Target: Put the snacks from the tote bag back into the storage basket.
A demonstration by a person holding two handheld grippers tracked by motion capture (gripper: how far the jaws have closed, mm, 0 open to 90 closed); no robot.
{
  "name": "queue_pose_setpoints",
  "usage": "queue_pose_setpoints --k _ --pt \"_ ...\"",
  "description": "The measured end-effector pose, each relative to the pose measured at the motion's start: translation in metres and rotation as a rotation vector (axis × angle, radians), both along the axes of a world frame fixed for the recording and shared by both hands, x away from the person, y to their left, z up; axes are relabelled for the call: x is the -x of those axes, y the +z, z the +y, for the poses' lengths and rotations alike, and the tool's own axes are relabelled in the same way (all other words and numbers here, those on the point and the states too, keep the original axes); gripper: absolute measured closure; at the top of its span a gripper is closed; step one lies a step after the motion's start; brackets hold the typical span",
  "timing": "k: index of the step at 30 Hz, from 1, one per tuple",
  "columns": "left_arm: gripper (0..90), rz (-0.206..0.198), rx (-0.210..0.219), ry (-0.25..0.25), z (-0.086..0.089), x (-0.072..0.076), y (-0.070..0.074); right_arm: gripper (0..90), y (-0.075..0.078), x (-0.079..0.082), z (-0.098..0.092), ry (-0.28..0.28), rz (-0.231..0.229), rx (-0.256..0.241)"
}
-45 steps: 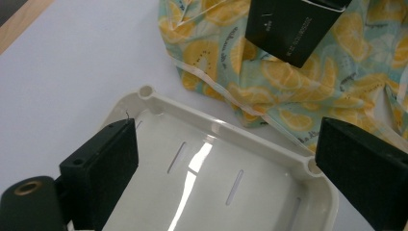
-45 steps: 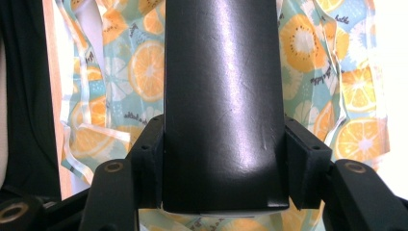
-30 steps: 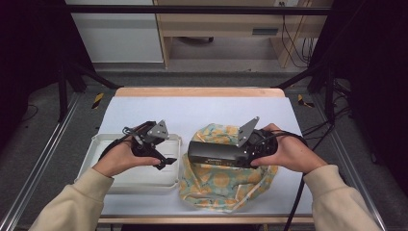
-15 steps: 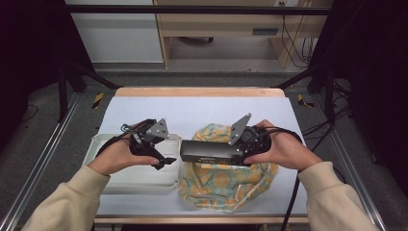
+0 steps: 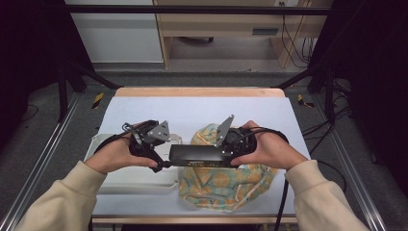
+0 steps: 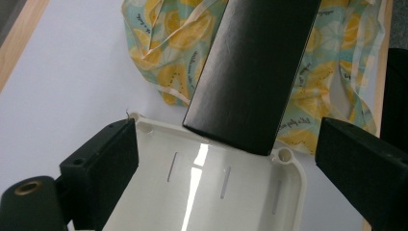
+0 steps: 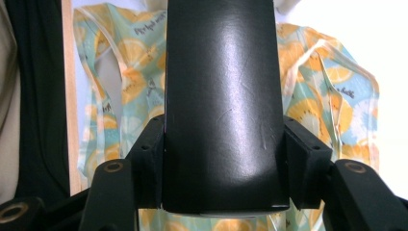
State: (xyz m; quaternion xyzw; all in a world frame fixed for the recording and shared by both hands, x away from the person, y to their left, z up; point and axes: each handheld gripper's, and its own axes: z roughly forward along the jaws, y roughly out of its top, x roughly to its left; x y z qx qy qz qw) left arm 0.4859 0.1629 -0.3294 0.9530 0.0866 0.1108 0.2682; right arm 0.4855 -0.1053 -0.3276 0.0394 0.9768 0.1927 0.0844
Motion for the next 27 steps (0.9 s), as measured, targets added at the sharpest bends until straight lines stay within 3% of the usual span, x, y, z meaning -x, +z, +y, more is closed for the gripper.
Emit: queue_pose_setpoints --k 20,27 --pt "9.8 0.022 -0.105 -0.109 -0.014 0.005 -0.004 43.2 -0.002 0.007 0.022 0.013 0.013 0.008" --pt "11.1 0.029 -0.179 -0.139 -0.018 0.005 -0.013 43.2 -0.003 0.007 0.024 0.025 0.018 0.016"
